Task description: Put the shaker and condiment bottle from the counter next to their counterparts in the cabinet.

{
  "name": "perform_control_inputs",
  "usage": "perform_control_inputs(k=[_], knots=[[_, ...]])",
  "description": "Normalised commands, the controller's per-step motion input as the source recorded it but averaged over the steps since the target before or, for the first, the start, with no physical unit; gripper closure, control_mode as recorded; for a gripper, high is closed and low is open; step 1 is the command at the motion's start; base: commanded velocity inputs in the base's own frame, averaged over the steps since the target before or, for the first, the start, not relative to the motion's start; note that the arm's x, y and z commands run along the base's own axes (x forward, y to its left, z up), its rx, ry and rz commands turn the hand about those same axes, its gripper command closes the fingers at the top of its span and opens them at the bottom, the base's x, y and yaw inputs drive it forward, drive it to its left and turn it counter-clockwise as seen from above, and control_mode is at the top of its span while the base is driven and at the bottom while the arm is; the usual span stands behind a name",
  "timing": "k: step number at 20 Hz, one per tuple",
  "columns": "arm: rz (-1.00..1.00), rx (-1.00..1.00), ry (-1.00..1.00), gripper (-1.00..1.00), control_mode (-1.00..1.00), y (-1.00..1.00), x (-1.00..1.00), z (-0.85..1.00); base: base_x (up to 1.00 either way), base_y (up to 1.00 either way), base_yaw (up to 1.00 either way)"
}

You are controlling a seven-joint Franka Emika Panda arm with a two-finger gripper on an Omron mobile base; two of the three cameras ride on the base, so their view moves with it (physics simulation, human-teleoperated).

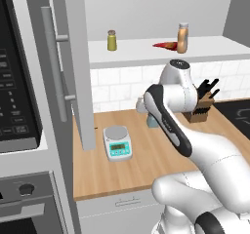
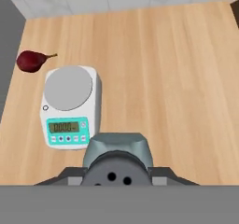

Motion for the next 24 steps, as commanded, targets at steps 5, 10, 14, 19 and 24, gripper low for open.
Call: perform_control_inputs(k=[5,10,14,19,24], knots=[[0.0,0.0,-0.11,1.0,-1.0,0.0,0.0,0.63,0.0,0.0,0.0],[0.0,0.0,-0.1,1.0,-1.0,0.0,0.0,0.61,0.0,0.0,0.0],[0.0,0.0,-0.08,1.0,-1.0,0.01,0.0,0.56,0.0,0.0,0.0],[0.05,-0.03,-0.2,1.0,-1.0,0.02,0.0,0.43,0.0,0.0,0.0],[0.15,-0.08,-0.31,1.0,-1.0,0.0,0.0,0.23,0.0,0.0,0.0]])
